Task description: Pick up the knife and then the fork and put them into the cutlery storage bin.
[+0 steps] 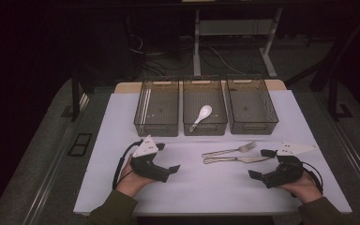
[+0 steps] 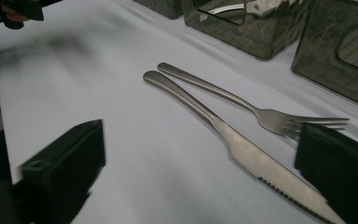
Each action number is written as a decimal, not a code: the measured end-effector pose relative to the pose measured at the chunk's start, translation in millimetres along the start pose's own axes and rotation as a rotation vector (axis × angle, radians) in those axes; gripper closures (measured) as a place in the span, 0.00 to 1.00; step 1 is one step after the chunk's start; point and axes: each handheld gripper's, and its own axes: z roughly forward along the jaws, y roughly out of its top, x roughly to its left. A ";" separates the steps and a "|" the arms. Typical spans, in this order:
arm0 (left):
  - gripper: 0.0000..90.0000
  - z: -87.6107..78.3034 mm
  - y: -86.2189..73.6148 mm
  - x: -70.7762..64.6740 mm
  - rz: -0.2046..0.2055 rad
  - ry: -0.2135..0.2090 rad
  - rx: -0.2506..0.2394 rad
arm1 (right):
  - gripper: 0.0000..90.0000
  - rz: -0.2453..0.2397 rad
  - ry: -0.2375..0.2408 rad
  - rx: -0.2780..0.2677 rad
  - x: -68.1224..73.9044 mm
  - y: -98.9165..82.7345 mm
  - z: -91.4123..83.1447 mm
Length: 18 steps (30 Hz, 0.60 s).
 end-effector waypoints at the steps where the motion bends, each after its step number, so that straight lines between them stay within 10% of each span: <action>1: 0.01 -2.1 -2.8 -0.7 0.006 0.003 0.005 | 0.07 -0.006 0.008 0.000 -0.2 1.5 0.1; 18: 0.00 -16.6 -22.1 -4.0 -0.018 0.012 0.026 | 0.69 -0.025 -0.019 0.095 -29.2 29.1 12.8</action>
